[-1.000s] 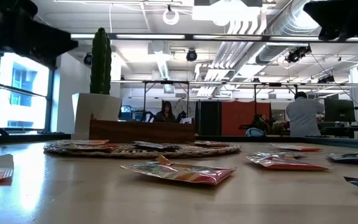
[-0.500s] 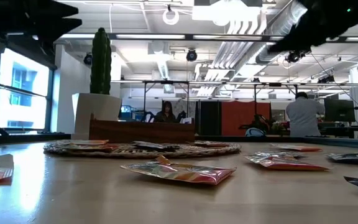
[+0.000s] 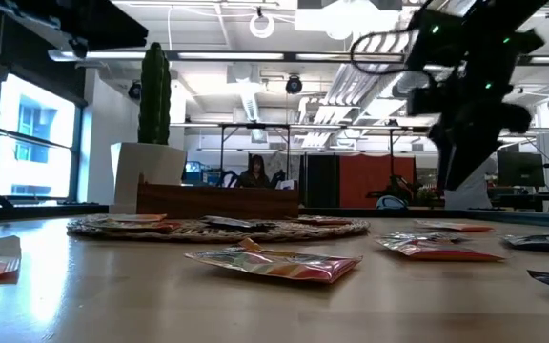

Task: Pick & Place Tea
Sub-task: Put the white tea bag into the right section of the wooden organizer

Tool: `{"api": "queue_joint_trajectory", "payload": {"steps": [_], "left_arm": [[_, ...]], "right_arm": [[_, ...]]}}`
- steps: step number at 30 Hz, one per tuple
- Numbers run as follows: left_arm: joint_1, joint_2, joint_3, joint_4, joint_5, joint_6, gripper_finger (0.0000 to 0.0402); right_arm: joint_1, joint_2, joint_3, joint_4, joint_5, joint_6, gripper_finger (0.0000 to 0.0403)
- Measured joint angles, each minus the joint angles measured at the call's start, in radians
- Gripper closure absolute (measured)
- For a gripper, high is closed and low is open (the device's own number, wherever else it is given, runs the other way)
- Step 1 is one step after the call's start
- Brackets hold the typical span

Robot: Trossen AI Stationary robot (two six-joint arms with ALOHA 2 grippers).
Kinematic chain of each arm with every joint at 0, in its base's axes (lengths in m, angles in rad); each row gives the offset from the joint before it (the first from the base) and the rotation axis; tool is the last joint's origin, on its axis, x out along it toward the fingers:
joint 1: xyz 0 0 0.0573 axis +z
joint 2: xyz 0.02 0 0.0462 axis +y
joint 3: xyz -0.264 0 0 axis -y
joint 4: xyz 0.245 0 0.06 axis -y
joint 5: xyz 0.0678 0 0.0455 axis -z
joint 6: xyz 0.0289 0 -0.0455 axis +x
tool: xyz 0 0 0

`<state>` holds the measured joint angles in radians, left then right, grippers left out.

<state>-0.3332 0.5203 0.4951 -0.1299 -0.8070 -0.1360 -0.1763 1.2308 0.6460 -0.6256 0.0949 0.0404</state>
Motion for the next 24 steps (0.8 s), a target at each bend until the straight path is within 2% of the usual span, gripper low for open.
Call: {"api": "queue_joint_trajectory", "payload": {"steps": [2, 7, 15, 19, 24], "left_arm": [[0.000, 0.039, 0.021, 0.000, 0.000, 0.000, 0.0259], [0.000, 0.088, 0.034, -0.001, 0.001, 0.000, 0.0259], [0.000, 0.099, 0.034, 0.000, -0.023, 0.000, 0.0259], [0.000, 0.093, 0.034, 0.000, -0.068, 0.000, 0.0259], [0.000, 0.091, 0.034, -0.001, -0.093, 0.000, 0.0259]], "right_arm": [[-0.054, 0.036, 0.000, 0.040, -0.005, -0.064, 0.0214], [-0.156, 0.113, 0.000, 0.109, -0.117, -0.161, 0.0217], [-0.232, 0.279, 0.006, 0.151, -0.117, -0.198, 0.0244], [-0.242, 0.319, 0.012, 0.132, -0.127, -0.199, 0.0290], [-0.243, 0.270, 0.001, 0.136, -0.120, -0.206, 0.0387]]}}
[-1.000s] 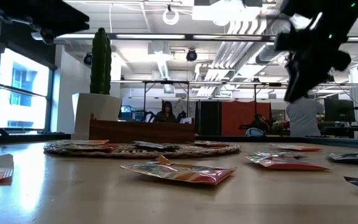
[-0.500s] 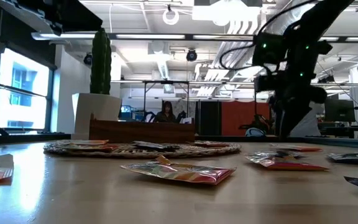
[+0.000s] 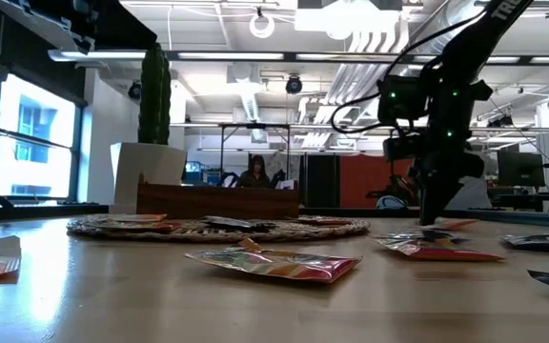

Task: Pick & Place Tea
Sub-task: Put the white tea bag into the right section of the wooden organizer

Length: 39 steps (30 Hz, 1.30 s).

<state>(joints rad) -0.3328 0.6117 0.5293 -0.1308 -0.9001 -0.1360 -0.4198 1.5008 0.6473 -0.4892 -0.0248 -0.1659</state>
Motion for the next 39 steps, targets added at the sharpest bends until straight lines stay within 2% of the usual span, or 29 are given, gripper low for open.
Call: {"api": "queue_joint_trajectory", "payload": {"steps": [5, 8, 11, 13, 17, 19, 23, 26, 31, 35, 39], "left_arm": [[0.000, 0.000, 0.000, 0.000, -0.008, 0.000, 0.0259], [0.000, 0.000, 0.000, 0.000, -0.011, 0.000, 0.0259], [0.000, 0.000, 0.000, 0.001, -0.011, 0.000, 0.0259], [0.000, 0.000, 0.000, 0.001, -0.011, 0.000, 0.0259], [0.000, 0.000, 0.000, 0.001, -0.011, 0.000, 0.0259], [0.000, 0.000, 0.000, 0.001, -0.011, 0.000, 0.0259], [0.000, 0.000, 0.000, 0.002, -0.011, 0.000, 0.0259], [0.000, 0.000, 0.000, 0.002, -0.011, 0.000, 0.0259], [0.000, 0.000, 0.000, 0.002, -0.011, 0.000, 0.0259], [0.000, 0.000, 0.000, 0.000, -0.011, 0.000, 0.0259], [0.000, 0.000, 0.000, 0.000, -0.011, 0.000, 0.0259]], "right_arm": [[0.012, -0.136, -0.008, 0.032, 0.035, 0.008, 0.0380], [0.044, -0.215, -0.004, 0.158, 0.148, 0.035, 0.0395], [0.093, -0.240, -0.004, 0.413, 0.300, 0.049, 0.0397], [0.132, -0.227, -0.003, 0.603, 0.355, -0.004, 0.0396], [0.199, -0.129, -0.001, 0.973, 0.364, -0.142, 0.0399], [0.218, -0.069, 0.029, 1.053, 0.364, -0.205, 0.0400], [0.217, 0.069, 0.158, 1.000, 0.367, -0.284, 0.0401], [0.209, 0.168, 0.292, 0.868, 0.384, -0.356, 0.0402], [0.199, 0.308, 0.487, 0.631, 0.470, -0.447, 0.0402], [0.201, 0.370, 0.551, 0.544, 0.463, -0.470, 0.0402], [0.201, 0.385, 0.560, 0.529, 0.465, -0.512, 0.0402]]}}
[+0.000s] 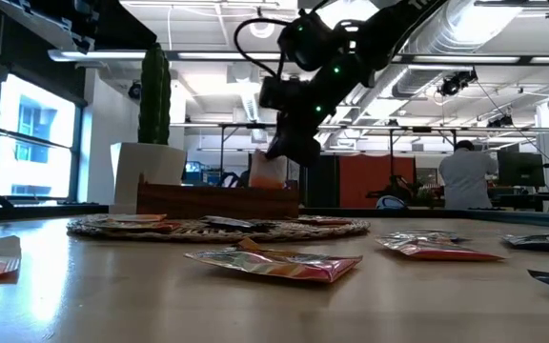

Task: Pick & Place Tea
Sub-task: Put the white tea bag into the right section of the wooden organizer

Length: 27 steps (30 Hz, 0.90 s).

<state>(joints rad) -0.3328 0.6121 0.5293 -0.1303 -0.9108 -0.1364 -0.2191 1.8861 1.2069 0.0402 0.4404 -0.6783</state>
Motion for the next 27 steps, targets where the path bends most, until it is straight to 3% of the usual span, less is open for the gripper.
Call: {"api": "queue_joint_trajectory", "payload": {"steps": [5, 13, 22, 27], "left_arm": [[0.000, 0.000, 0.000, 0.000, 0.004, 0.000, 0.0259], [0.000, 0.000, 0.000, 0.000, 0.005, -0.008, 0.0259], [0.000, 0.000, 0.000, 0.000, 0.005, -0.008, 0.0259], [0.000, 0.000, 0.000, 0.000, 0.005, -0.008, 0.0259]], "right_arm": [[-0.006, 0.000, -0.008, 0.007, -0.024, -0.017, 0.0395], [-0.006, 0.000, -0.009, 0.003, -0.083, -0.059, 0.0349], [-0.003, 0.000, -0.010, 0.032, -0.037, -0.057, 0.0298], [0.028, 0.000, -0.010, 0.102, -0.157, -0.001, 0.0294]]}}
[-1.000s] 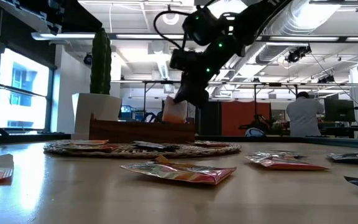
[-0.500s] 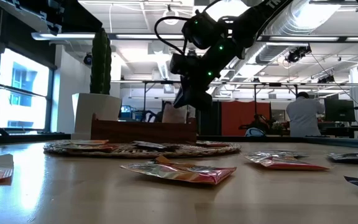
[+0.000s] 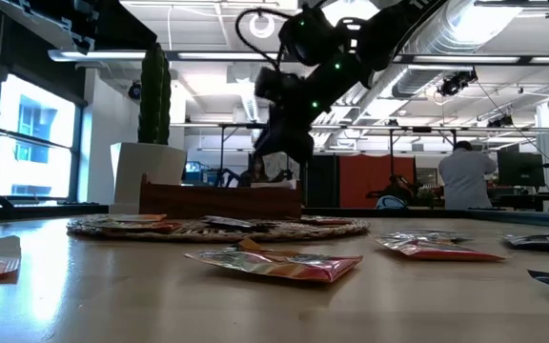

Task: Pick & Place Tea
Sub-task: Put the white tea bag into the right section of the wooden organizer

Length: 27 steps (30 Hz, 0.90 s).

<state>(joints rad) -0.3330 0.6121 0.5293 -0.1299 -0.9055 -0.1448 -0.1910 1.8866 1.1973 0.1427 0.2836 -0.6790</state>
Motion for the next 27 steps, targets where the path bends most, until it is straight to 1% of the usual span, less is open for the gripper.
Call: {"api": "queue_joint_trajectory", "payload": {"steps": [2, 6, 8, 10, 11, 15, 16, 17, 18, 21, 23, 24, 27], "left_arm": [[0.000, 0.000, 0.000, 0.000, 0.000, 0.000, 0.0259], [0.000, 0.000, 0.000, 0.000, 0.000, 0.000, 0.0259], [0.000, 0.001, 0.000, 0.000, 0.000, 0.000, 0.0259], [0.000, 0.001, 0.000, -0.001, 0.000, -0.002, 0.0259], [0.000, 0.001, 0.000, 0.000, 0.000, -0.010, 0.0259], [-0.001, 0.001, 0.000, -0.004, 0.023, -0.045, 0.0259], [-0.001, 0.001, 0.000, -0.004, 0.034, -0.047, 0.0259], [-0.001, 0.001, 0.000, -0.004, 0.038, -0.047, 0.0259], [-0.001, 0.001, 0.000, -0.003, 0.040, -0.047, 0.0259], [-0.001, 0.001, 0.000, 0.000, 0.035, -0.047, 0.0259], [0.000, 0.001, 0.000, 0.000, 0.035, -0.047, 0.0259], [0.000, 0.001, 0.000, 0.001, 0.035, -0.048, 0.0259], [-0.001, 0.001, 0.000, -0.002, 0.040, -0.080, 0.0259]], "right_arm": [[0.012, 0.000, 0.000, 0.020, -0.110, 0.043, 0.0296], [0.039, 0.000, 0.000, 0.055, -0.383, 0.162, 0.0300], [0.068, 0.013, 0.000, 0.109, -0.475, 0.194, 0.0301], [0.103, 0.028, 0.000, 0.134, -0.493, 0.194, 0.0301], [0.121, 0.035, 0.000, 0.138, -0.473, 0.174, 0.0299], [0.172, 0.041, -0.002, 0.113, -0.270, 0.045, 0.0288], [0.177, 0.039, -0.001, 0.118, -0.244, 0.032, 0.0285], [0.178, 0.038, 0.004, 0.118, -0.242, 0.033, 0.0282], [0.178, 0.038, 0.012, 0.117, -0.265, 0.057, 0.0280], [0.177, 0.050, 0.035, 0.120, -0.439, 0.156, 0.0276], [0.182, 0.070, 0.057, 0.120, -0.520, 0.186, 0.0273], [0.186, 0.083, 0.072, 0.124, -0.532, 0.188, 0.0271], [0.196, 0.140, 0.136, 0.124, -0.523, 0.182, 0.0262]]}}
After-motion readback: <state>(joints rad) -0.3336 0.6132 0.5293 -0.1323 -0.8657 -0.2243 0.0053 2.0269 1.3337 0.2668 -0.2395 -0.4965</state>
